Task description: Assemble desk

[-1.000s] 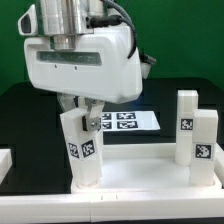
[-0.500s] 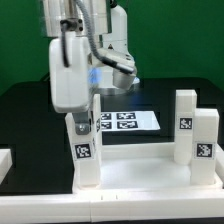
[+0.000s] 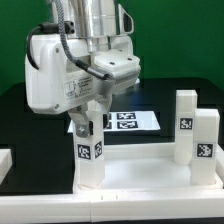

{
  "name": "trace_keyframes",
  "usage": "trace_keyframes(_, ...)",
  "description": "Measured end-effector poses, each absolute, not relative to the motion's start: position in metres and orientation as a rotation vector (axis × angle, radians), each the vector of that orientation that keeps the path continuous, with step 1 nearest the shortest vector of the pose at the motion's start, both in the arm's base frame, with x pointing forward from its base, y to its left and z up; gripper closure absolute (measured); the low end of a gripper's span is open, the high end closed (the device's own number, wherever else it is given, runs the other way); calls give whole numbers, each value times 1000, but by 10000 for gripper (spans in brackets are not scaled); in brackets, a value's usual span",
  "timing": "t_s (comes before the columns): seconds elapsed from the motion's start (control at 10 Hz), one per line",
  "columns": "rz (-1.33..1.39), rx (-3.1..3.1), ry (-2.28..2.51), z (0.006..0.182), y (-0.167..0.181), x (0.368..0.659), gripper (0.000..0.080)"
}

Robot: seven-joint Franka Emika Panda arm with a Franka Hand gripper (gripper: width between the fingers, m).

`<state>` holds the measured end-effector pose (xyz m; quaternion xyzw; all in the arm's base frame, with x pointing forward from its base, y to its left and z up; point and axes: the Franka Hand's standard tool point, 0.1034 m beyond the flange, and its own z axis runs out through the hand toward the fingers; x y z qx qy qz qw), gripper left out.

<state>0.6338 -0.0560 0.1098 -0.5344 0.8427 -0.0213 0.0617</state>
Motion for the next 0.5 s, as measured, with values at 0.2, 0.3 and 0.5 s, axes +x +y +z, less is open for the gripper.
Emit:
trace_keyframes(0.2,-48,-2052,2244,110,-59,627,227)
trace_keyframes(0.3,-63,-2255,2043,111,-62,627,166)
trace_keyframes(0.5,-80,-2523,1724,108,-68,623,154)
